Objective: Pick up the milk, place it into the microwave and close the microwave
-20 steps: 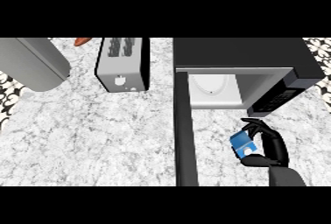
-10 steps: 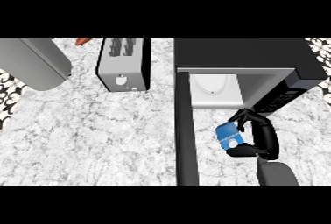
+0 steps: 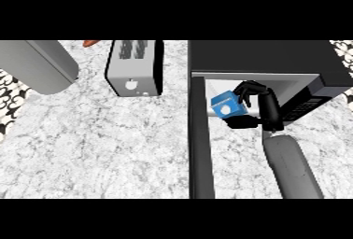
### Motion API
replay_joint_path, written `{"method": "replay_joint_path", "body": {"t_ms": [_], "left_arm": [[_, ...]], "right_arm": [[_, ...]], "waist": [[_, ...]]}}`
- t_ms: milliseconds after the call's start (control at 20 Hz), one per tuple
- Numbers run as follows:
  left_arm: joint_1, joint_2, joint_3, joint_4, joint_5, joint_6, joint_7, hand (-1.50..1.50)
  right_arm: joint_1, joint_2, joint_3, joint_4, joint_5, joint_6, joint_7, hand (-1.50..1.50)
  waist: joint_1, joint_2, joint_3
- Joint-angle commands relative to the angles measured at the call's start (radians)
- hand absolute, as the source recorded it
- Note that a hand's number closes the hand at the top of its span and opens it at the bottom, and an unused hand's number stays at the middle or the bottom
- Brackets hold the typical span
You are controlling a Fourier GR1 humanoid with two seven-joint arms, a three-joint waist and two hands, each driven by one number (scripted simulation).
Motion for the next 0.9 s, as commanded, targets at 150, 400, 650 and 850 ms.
{"method": "replay_joint_path", "body": {"t_ms": [150, 400, 650, 850], "left_arm": [[0.005, -0.004, -0.001, -0.033, 0.033, -0.005, 0.039, -1.5], [-0.02, 0.01, 0.022, 0.021, 0.005, -0.045, 0.007, -1.5], [-0.037, -0.003, -0.004, -0.044, -0.009, -0.014, 0.035, -1.5], [-0.085, -0.003, -0.015, 0.031, -0.031, -0.004, 0.029, -1.5]], "right_arm": [[-0.249, -0.027, -0.051, 0.304, 0.099, -0.143, 0.026, 1.5], [-0.37, -0.059, -0.128, 0.56, 0.098, -0.231, -0.096, 1.5], [-0.506, -0.1, -0.163, 0.687, 0.112, -0.299, -0.068, 1.5], [-0.498, -0.148, -0.177, 0.73, 0.141, -0.423, -0.146, 1.5]], "waist": [[0.023, 0.008, 0.001], [0.036, 0.015, 0.002], [0.047, 0.019, 0.003], [0.057, 0.032, 0.003]]}}
